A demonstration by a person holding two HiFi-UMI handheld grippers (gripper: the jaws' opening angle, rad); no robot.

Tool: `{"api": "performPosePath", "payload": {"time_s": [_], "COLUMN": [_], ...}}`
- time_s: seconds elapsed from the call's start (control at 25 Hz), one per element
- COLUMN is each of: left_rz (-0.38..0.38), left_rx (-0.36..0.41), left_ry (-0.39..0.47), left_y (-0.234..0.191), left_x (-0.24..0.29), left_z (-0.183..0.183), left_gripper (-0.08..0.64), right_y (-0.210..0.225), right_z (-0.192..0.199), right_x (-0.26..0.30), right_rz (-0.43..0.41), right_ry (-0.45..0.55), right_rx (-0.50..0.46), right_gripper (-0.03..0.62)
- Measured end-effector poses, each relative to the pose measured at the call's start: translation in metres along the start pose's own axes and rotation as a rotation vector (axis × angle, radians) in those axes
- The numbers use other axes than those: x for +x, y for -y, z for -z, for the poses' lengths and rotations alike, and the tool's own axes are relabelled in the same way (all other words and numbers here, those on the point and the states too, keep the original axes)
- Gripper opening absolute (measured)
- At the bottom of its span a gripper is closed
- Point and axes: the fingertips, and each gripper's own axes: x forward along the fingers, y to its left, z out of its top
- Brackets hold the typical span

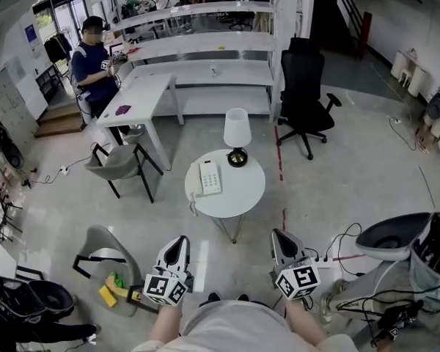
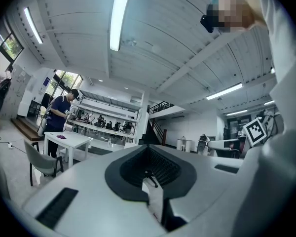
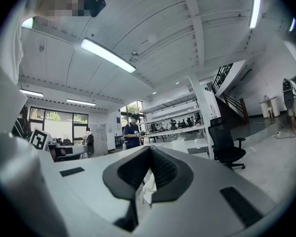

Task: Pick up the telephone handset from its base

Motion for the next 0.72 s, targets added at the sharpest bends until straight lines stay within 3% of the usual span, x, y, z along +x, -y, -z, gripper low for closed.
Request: {"api": "performPosePath", "payload": {"time_s": [0.72], "left_rz": [-0.007], "left_rx": [0.013], "left_ry": [0.003], "left_y": [0.008], "left_x": [0.04], "left_z": [0.002], "left_gripper": [0.021], "right_y": [0.033], "right_z": [-0.005], "right_x": [0.021], "right_rz": [-0.002], "right_ry": [0.005], "right_rx": [-0.001], "right_gripper": [0.008]}}
